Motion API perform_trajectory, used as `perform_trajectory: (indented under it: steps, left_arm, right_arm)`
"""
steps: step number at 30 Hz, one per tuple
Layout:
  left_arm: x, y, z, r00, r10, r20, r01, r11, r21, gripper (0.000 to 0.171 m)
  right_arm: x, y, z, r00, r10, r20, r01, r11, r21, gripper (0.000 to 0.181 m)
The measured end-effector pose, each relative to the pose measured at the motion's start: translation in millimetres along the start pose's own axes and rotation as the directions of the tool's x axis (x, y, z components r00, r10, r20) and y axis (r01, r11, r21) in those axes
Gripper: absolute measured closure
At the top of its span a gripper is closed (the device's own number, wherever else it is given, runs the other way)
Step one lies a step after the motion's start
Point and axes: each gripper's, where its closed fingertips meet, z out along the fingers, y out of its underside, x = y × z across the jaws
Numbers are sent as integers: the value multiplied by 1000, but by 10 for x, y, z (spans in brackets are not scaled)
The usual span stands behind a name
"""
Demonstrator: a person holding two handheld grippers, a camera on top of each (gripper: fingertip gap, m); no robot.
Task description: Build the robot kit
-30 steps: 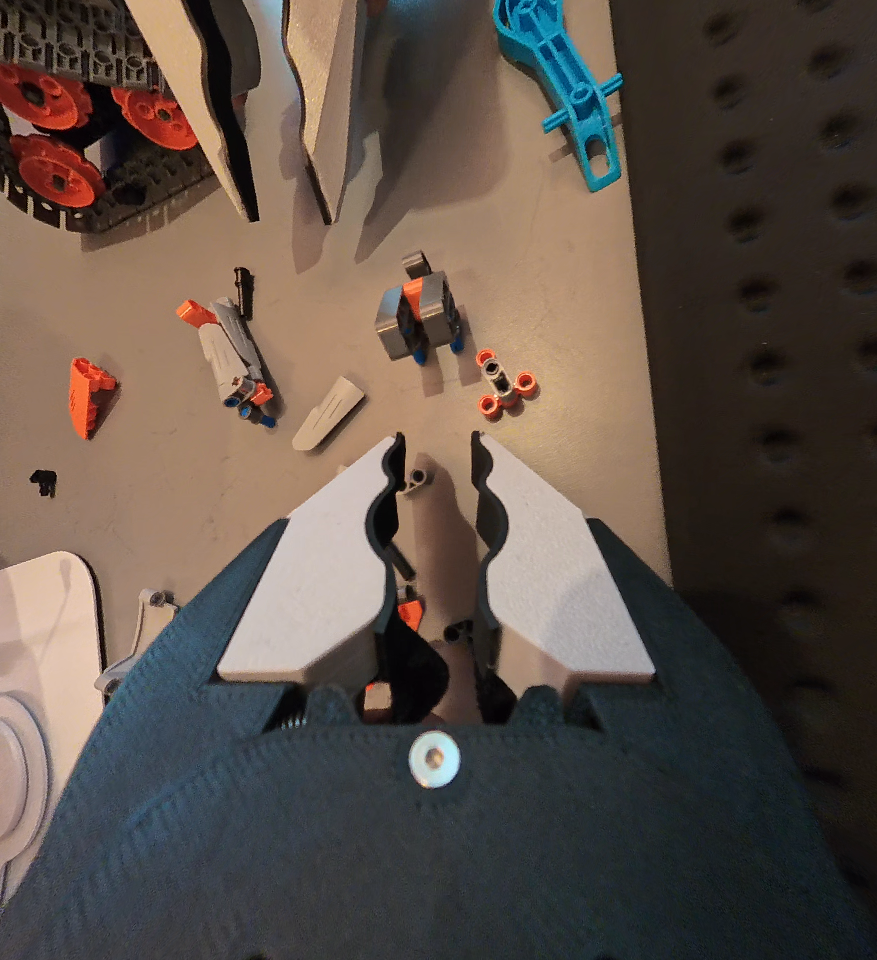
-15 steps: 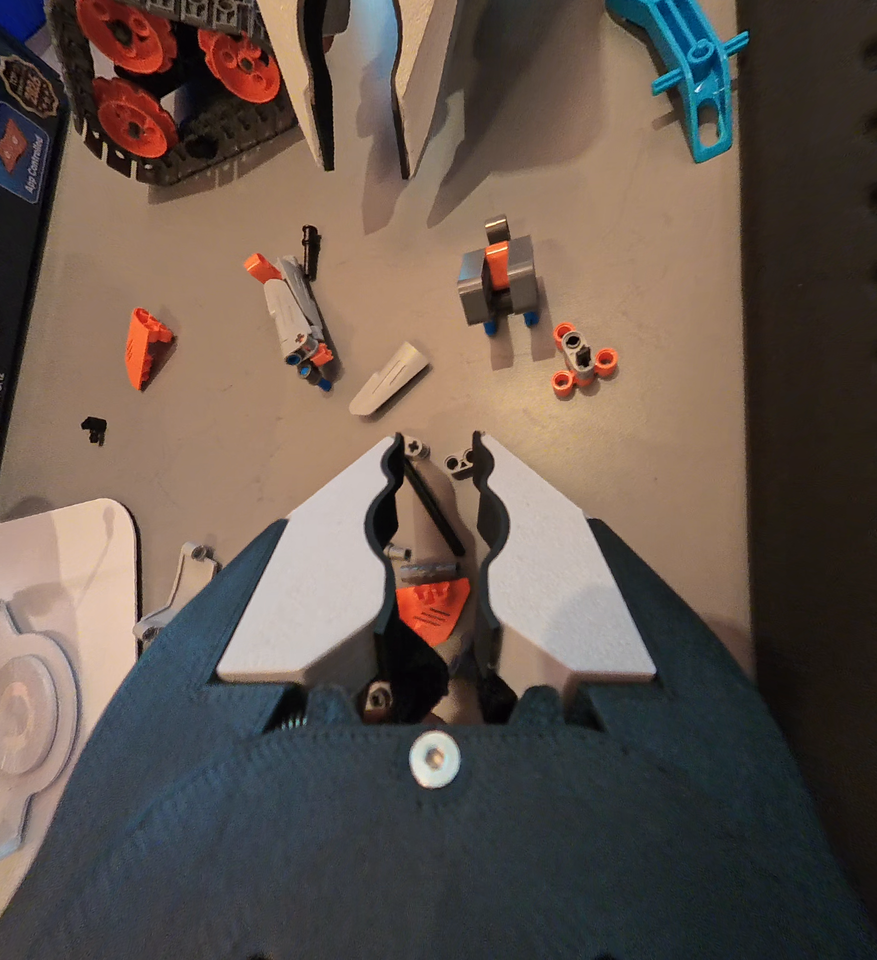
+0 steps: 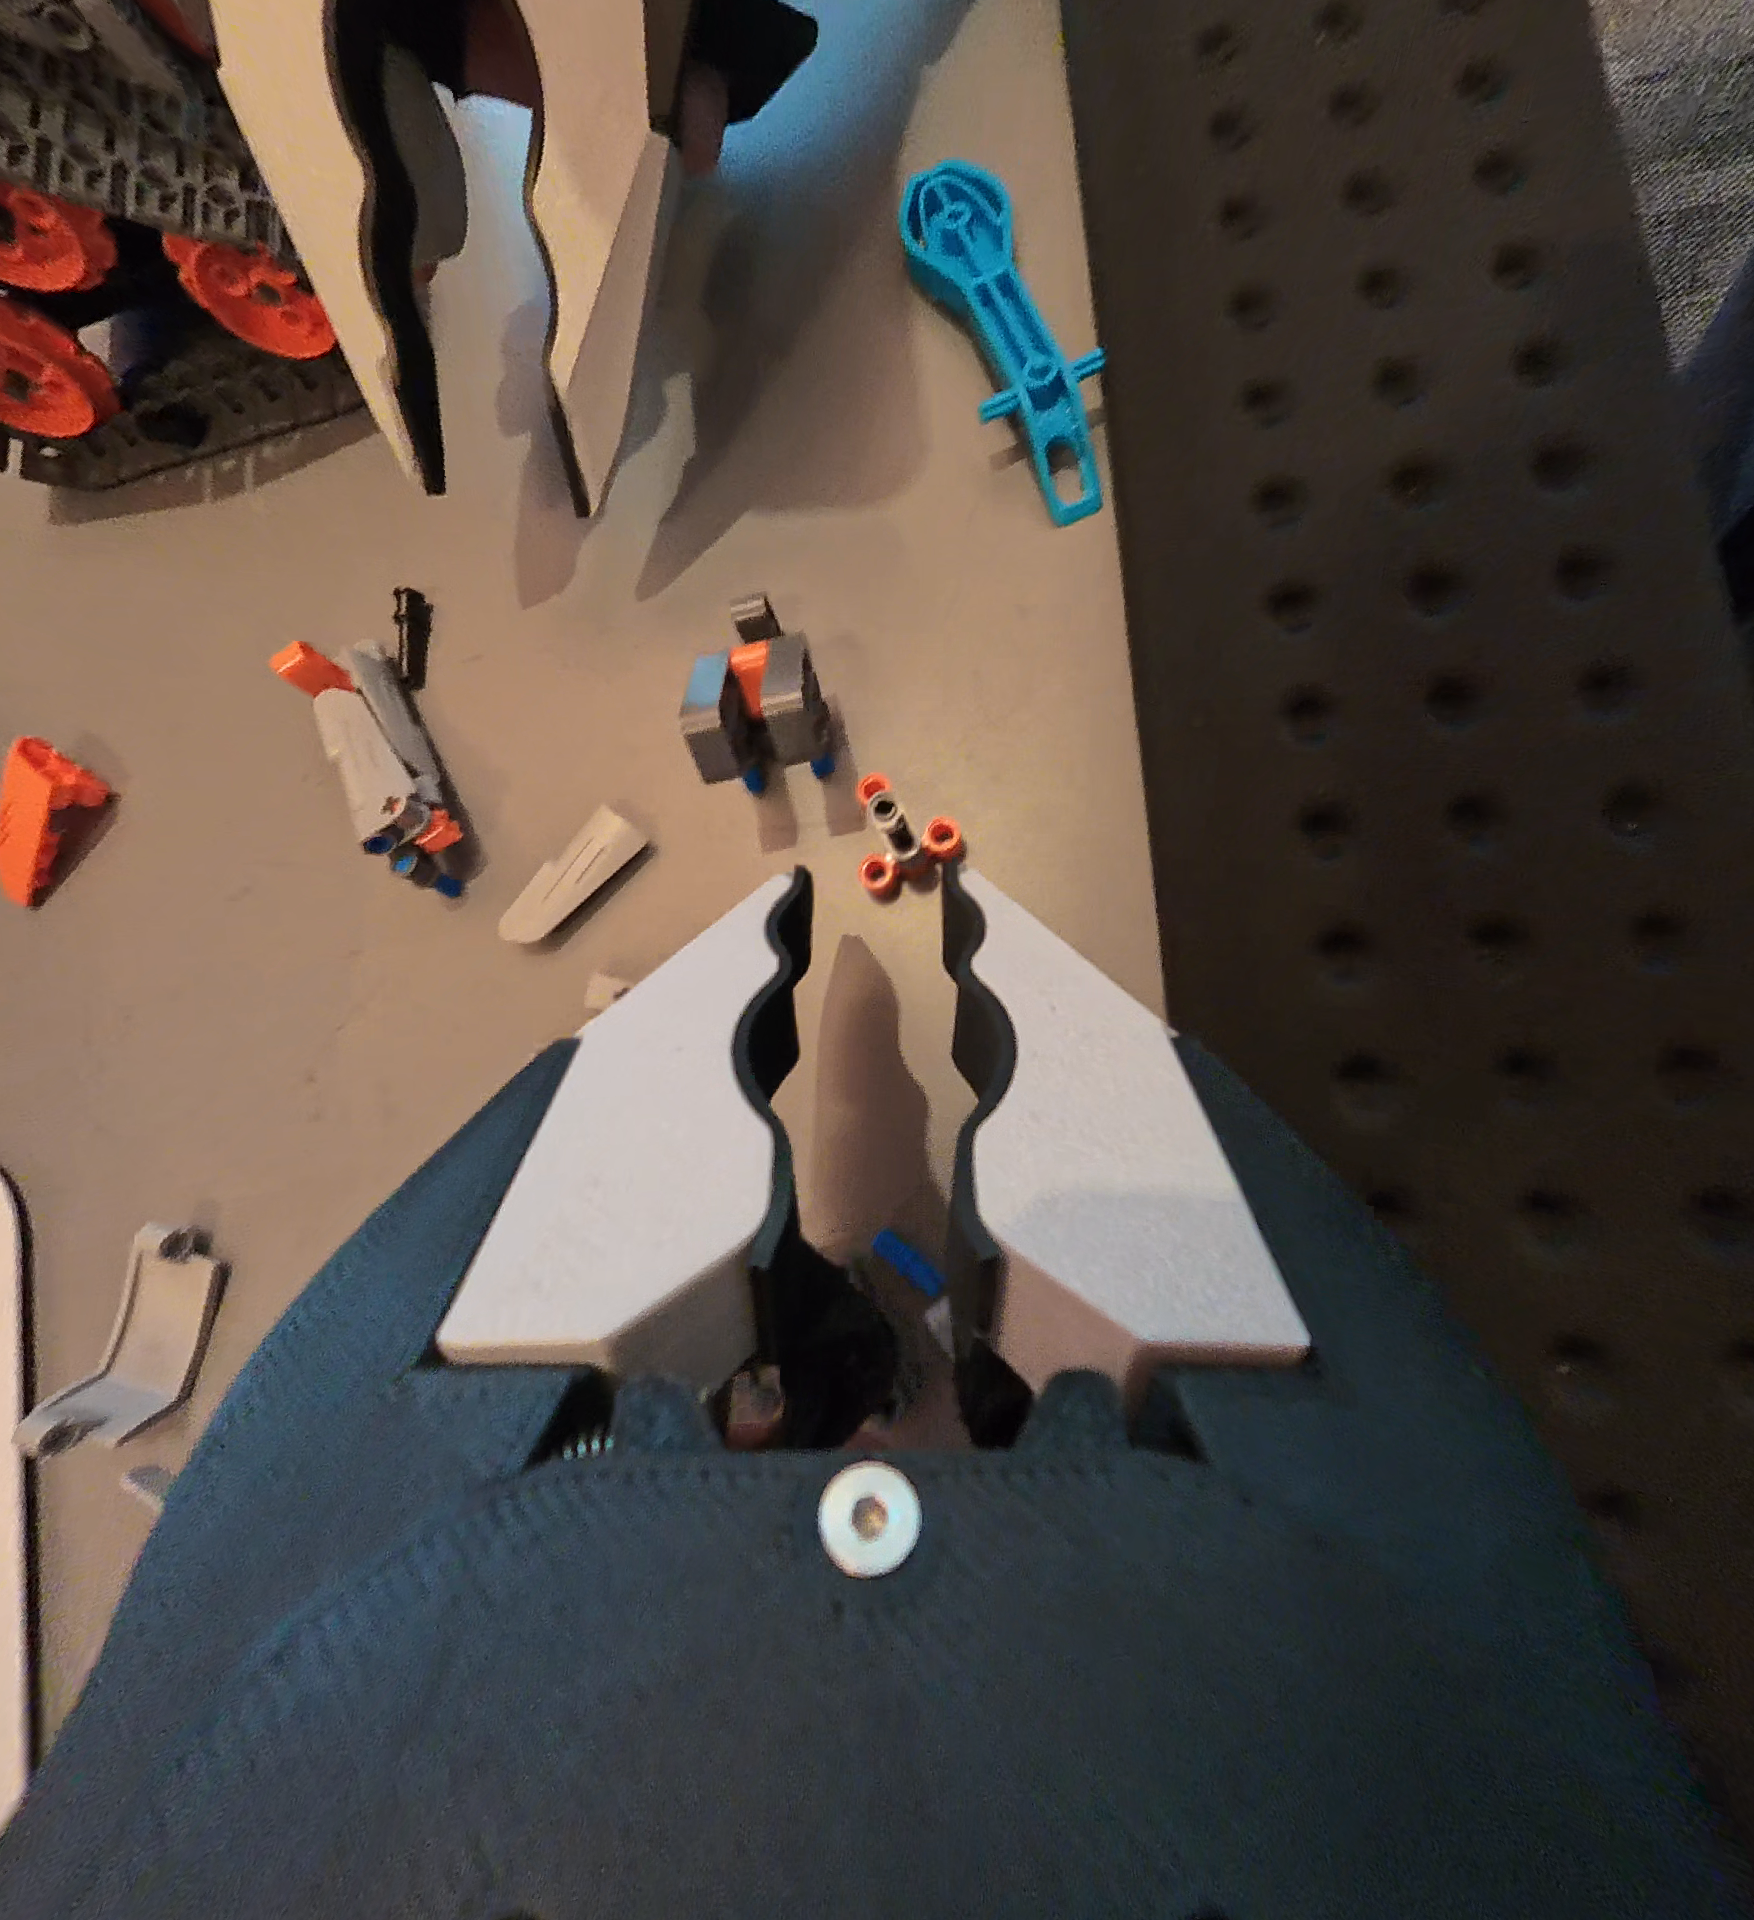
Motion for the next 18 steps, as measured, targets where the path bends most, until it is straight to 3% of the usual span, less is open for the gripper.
perform_trajectory:
  steps: [8, 18]
  left_arm:
    - [94, 21, 178, 1000, 9, -26, -10, 999, -37, 156]
    - [85, 15, 159, 999, 20, -26, -20, 1000, -18, 165]
  right_arm:
    - [-4, -1, 2, 1000, 0, 1, 0, 1000, 1, 153]
    - [-6, 14, 10, 1000, 1, 5, -1, 1000, -3, 153]
